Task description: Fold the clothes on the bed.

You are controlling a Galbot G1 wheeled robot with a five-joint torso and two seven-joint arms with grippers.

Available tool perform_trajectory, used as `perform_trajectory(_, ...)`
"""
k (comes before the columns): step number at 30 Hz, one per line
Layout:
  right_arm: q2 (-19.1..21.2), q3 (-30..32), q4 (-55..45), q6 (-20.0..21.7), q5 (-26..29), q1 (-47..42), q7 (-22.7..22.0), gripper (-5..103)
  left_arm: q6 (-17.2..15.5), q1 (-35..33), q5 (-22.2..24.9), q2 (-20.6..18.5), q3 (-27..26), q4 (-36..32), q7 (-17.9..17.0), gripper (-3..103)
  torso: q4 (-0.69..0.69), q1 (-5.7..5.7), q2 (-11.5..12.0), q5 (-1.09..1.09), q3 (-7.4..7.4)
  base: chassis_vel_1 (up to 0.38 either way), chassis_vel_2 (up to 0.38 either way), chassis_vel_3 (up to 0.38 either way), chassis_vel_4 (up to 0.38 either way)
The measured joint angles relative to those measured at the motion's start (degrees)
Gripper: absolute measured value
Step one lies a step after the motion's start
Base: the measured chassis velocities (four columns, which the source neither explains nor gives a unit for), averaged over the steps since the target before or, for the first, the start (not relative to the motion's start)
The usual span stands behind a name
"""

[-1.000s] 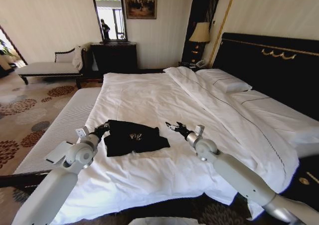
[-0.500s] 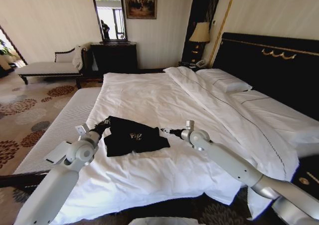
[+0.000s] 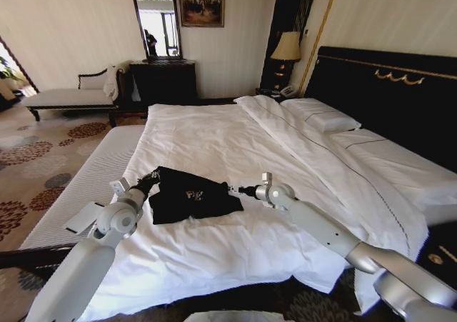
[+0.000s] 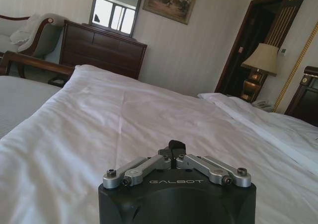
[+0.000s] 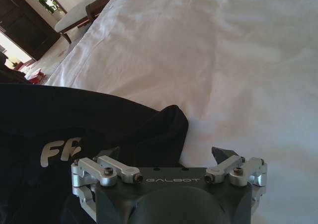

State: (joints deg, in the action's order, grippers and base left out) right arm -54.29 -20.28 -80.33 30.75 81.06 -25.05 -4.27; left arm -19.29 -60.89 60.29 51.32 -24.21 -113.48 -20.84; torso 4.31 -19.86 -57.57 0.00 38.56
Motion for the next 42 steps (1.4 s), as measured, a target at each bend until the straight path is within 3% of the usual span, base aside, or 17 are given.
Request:
perform_trajectory(18, -4.2, -2.8, 6.8, -3.1, -7.0, 3.1, 1.5, 101, -0.2, -0.1, 0.4, -0.9, 0.2, -0.8, -0.1, 0, 0.02, 0.00, 0.0, 0.00, 0.00, 0.000, 0.000, 0.000, 0.000)
perform_trajectory(28, -5.0, -4.0, 6.7, -3.1, -7.3, 3.7, 1.2, 92, -0.2, -0.1, 0.2, -0.9, 0.2, -0.4, -0.1, 0, 0.00, 0.00, 0.0, 0.00, 0.00, 0.000, 0.000, 0.000, 0.000)
perform_trajectory(31, -5.0, -4.4, 6.8, -3.0, -8.4, 3.7, 1.1, 76, -0.2, -0.1, 0.2, -1.1, 0.2, -0.3, -0.1, 0, 0.01, 0.00, 0.0, 0.00, 0.00, 0.000, 0.000, 0.000, 0.000)
perform_trajectory(37, -4.9, -4.6, 7.0, -2.7, -9.2, 3.7, 1.0, 58, -0.2, 0.0, 0.1, -1.1, 0.5, -0.1, -0.1, 0, 0.01, 0.00, 0.0, 0.00, 0.00, 0.000, 0.000, 0.000, 0.000)
perform_trajectory(40, -4.9, -4.6, 7.2, -2.7, -9.6, 3.8, 1.0, 42, -0.2, 0.0, -0.2, -1.0, 0.6, 0.1, -0.1, 0, 0.01, 0.00, 0.0, 0.00, 0.00, 0.000, 0.000, 0.000, 0.000)
perform_trajectory(42, -4.9, -4.6, 7.3, -2.7, -9.8, 3.9, 1.0, 42, -0.1, 0.0, -0.3, -1.0, 0.6, 0.1, -0.1, 0, 0.01, 0.00, 0.0, 0.00, 0.00, 0.000, 0.000, 0.000, 0.000)
